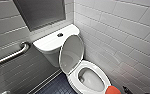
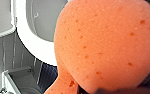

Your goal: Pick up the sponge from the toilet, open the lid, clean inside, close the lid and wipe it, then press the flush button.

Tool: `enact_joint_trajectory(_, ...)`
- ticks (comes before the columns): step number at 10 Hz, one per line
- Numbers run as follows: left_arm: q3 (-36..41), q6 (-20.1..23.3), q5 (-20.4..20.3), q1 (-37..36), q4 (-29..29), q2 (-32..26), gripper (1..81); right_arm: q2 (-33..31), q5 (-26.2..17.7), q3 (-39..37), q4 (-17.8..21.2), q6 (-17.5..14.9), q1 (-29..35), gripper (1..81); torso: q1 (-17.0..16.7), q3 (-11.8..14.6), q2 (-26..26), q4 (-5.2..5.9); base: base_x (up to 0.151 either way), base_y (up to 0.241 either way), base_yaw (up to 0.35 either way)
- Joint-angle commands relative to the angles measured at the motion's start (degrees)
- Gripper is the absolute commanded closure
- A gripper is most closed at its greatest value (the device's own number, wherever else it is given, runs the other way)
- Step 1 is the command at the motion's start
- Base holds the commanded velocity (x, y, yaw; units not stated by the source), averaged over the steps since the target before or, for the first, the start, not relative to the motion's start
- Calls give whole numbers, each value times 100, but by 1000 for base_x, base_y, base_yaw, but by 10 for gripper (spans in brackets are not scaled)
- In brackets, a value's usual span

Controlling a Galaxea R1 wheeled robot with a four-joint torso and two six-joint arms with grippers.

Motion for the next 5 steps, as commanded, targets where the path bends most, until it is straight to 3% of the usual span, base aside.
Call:
enact_joint_trajectory(1,110,28,175,226,108,-27,10,221,-1126,59,-48,290,1109,811,0,0,0,0,0,0,0)
enact_joint_trajectory(5,110,20,175,226,91,-53,10,765,-1696,-152,-100,484,1945,811,0,0,0,0,0,0,0)
